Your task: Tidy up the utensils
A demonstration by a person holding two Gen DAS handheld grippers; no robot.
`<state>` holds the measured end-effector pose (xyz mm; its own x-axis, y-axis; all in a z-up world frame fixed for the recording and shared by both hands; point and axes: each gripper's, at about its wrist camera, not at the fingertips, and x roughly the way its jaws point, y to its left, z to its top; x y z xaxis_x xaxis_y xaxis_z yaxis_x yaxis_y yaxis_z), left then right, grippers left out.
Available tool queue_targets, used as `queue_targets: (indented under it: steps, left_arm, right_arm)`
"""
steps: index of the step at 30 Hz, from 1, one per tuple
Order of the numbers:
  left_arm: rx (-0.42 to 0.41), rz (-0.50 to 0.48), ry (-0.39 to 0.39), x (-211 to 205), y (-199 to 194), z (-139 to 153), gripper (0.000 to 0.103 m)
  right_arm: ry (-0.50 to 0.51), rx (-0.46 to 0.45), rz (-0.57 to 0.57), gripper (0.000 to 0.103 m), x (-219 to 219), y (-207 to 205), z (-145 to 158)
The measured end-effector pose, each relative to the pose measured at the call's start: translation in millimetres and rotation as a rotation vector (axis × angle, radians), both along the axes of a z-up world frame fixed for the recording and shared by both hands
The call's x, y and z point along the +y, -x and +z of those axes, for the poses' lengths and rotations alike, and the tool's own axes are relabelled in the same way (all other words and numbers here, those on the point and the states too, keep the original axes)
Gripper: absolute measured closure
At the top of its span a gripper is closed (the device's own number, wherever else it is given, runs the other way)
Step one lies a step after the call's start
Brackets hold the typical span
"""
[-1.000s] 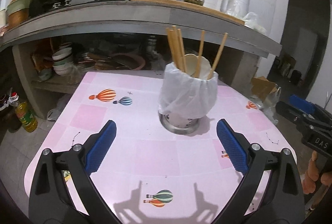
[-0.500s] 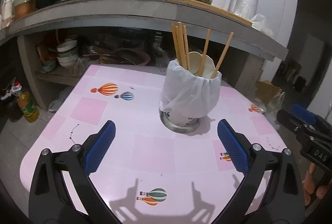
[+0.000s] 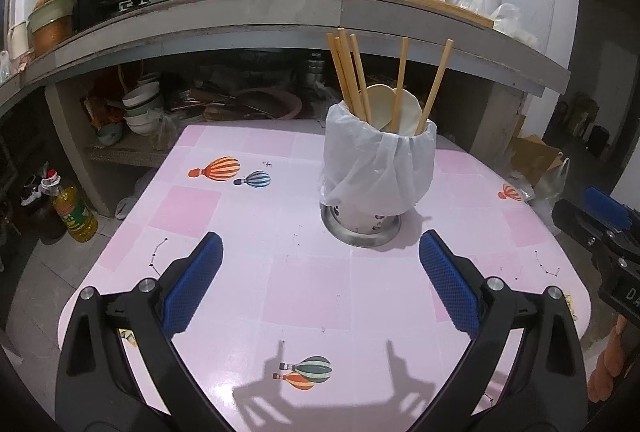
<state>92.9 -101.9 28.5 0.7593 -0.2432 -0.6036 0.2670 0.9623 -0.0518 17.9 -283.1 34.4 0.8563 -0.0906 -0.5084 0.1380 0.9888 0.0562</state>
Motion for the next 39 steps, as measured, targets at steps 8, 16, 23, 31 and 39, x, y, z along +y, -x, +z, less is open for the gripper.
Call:
queue_targets:
  steps: [8, 16, 23, 31, 39]
  left_arm:
    - [-0.036, -0.027, -0.045, -11, 7, 2, 0.008]
    - [-0.044, -0.032, -0.022, -12, 9, 4, 0.008]
    - [-0.030, -0.025, -0.018, -13, 6, 3, 0.008]
    - [-0.023, -0.014, -0.013, -11, 5, 3, 0.008]
    - [-0.018, 0.002, -0.002, -8, 3, 4, 0.008]
  right_arm:
    - [-0.004, -0.001, -0.002, 0.030, -2, 1, 0]
    - [-0.006, 0.004, -0.002, 0.030, 0, 1, -1]
    - [-0.008, 0.008, 0.000, 0.030, 1, 0, -1]
    - [-0.013, 0.013, 0.000, 0.030, 1, -1, -4]
    - [-0.012, 0.012, -0.004, 0.030, 1, -1, -5]
